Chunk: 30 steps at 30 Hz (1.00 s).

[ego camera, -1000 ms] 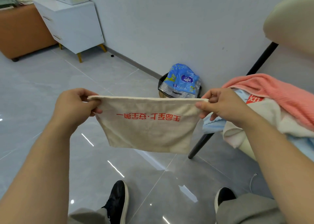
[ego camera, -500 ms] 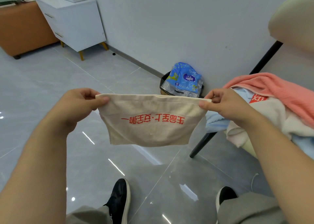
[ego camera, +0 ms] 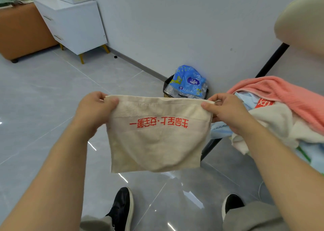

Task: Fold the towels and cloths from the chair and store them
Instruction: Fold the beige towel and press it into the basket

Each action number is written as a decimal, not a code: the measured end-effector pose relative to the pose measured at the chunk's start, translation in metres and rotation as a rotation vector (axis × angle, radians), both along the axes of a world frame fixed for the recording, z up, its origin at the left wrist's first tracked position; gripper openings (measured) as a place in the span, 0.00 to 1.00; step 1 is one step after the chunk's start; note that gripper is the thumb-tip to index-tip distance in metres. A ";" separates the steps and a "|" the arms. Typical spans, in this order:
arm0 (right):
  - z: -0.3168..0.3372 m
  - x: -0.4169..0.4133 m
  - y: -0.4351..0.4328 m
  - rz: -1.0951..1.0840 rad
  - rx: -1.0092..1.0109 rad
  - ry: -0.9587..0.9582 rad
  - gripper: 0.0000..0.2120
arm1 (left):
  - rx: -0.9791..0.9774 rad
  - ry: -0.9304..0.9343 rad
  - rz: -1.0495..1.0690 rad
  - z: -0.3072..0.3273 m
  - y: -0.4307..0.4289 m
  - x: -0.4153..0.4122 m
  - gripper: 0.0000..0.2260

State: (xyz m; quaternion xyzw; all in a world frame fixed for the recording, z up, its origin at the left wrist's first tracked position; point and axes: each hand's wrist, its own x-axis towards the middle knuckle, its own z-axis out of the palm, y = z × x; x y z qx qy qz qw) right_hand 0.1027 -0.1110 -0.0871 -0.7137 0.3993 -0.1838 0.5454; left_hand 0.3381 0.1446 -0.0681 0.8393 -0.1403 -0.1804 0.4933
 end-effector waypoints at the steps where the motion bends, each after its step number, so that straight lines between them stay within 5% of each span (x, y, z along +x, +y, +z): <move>1: 0.000 0.003 0.003 -0.007 -0.038 0.034 0.09 | -0.017 -0.021 0.015 -0.001 -0.007 -0.007 0.09; 15: 0.026 0.019 0.049 0.448 -0.048 0.075 0.21 | -0.204 -0.012 -0.142 -0.015 -0.065 -0.102 0.05; 20: 0.020 0.017 0.046 0.439 -0.406 0.080 0.10 | -0.313 0.203 -0.248 -0.009 -0.070 -0.107 0.05; 25: 0.014 0.017 0.042 0.394 -0.539 0.091 0.07 | -0.361 0.271 -0.342 -0.009 -0.069 -0.110 0.06; 30: 0.008 0.019 0.041 0.345 -0.652 0.098 0.07 | -0.365 0.106 -0.451 -0.009 -0.065 -0.111 0.15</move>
